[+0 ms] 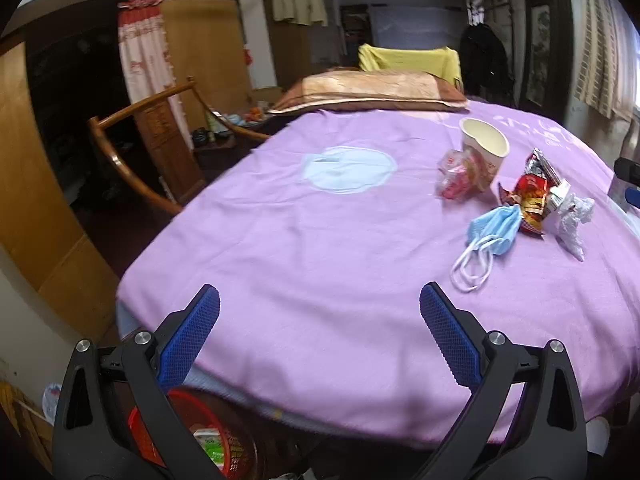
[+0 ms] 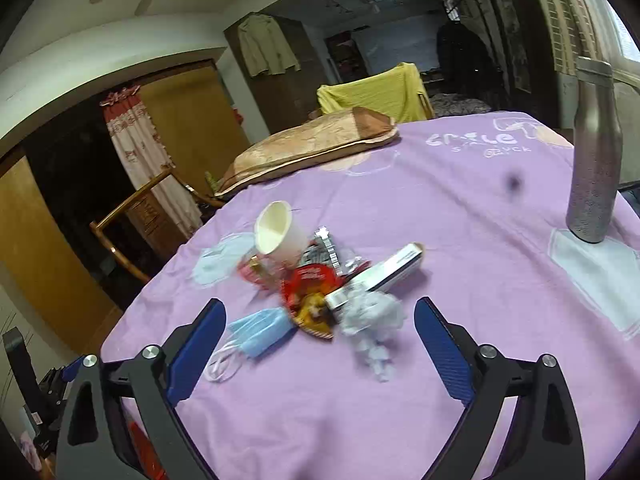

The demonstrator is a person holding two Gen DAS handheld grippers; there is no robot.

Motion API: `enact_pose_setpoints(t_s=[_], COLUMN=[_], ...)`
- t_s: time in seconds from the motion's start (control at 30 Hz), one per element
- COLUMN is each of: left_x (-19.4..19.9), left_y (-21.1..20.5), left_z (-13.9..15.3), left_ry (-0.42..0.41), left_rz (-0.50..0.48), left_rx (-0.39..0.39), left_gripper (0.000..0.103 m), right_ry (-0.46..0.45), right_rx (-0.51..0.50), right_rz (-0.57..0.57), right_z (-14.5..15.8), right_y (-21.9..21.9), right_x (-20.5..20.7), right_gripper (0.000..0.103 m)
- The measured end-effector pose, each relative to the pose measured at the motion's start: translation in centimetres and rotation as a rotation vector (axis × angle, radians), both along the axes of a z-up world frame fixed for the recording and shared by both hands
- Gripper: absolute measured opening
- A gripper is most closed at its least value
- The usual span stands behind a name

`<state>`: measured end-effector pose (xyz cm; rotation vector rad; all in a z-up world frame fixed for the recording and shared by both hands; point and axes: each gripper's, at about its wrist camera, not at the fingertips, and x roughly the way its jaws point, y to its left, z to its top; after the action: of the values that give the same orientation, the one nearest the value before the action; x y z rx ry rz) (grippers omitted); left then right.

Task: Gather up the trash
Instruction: 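Return both tools from the wastebasket to the table, then grasp the blue face mask with the left gripper while the right gripper grasps the white crumpled plastic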

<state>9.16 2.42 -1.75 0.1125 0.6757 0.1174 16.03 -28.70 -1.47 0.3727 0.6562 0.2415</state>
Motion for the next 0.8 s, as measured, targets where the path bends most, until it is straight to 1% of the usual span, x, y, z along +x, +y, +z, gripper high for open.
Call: enact_pose_setpoints(t_s=[0.2,0.33,0.4,0.5,0.63,0.73,0.8], left_x=[4.1,6.6,7.7,9.2,10.2,10.8,11.4], left_y=[-2.9,-4.8,-5.4,-5.8,-6.6,-7.7,-8.7], left_z=[-0.7,-1.1,-1.2,-1.5,-2.3,-3.2,-3.8], left_ry=[0.039,0.050,0.064,0.096,0.142,0.183,0.204], left_rz=[-0.076,-0.121,-0.143,-0.176,-0.236,-0.295,-0.324], left_rx=[0.013,0.022,0.001,-0.062,-0.124,-0.151,-0.159], left_gripper=[0.096,0.096,0.096,0.096,0.096,0.096,0.096], right_ry=[0.040,0.049,0.039,0.008,-0.010,0.010,0.010], right_rx=[-0.008,-0.026,-0.037,-0.058,-0.072,-0.045,-0.054], right_rz=[-0.040,-0.060,-0.075,-0.116,-0.151,-0.120,-0.109], right_z=[-0.9,-1.3,-1.3,-1.6,-2.4,-2.7,-2.7], right_y=[-1.5,-2.3,-2.6,-3.1,-3.7,-3.7,-3.4], right_x=[2.6,4.0,4.4,4.3,4.2,4.5,4.6], right_gripper=[0.095,0.095,0.095,0.096,0.097,0.097,0.097])
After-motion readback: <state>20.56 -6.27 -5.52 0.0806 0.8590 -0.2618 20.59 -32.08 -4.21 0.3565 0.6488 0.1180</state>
